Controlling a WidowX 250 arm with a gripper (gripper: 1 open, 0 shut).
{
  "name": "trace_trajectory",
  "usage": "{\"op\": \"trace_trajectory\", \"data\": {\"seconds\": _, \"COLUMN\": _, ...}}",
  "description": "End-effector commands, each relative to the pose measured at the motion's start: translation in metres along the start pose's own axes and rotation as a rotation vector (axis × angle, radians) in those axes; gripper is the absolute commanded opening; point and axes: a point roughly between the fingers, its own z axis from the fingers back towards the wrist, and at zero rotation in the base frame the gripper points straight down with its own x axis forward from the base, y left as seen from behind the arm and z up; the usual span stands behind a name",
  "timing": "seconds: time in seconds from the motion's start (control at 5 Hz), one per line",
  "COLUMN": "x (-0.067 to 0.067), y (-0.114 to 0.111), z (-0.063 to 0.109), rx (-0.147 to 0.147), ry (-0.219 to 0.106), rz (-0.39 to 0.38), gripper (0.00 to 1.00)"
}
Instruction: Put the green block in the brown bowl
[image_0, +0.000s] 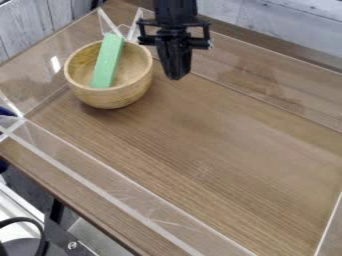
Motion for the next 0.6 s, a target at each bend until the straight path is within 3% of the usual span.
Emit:
{"op": "trace_trajectory", "data": {"seconds": 0.0, "x": -0.001, "y": -0.001, "z": 0.006, "rx": 0.061, "ry": -0.080, "rz": -0.089, "gripper": 0.00}}
{"op": "trace_trajectory", "data": {"seconds": 0.2, "x": 0.000, "y": 0.001, "z": -0.011, "rx": 0.086, "ry": -0.072, "rz": -0.158, "gripper": 0.00}}
{"op": "trace_trajectory", "data": {"seconds": 0.4, "x": 0.009, "y": -0.011, "z": -0.020, "rx": 0.085, "ry": -0.041, "rz": -0.184, "gripper": 1.00}}
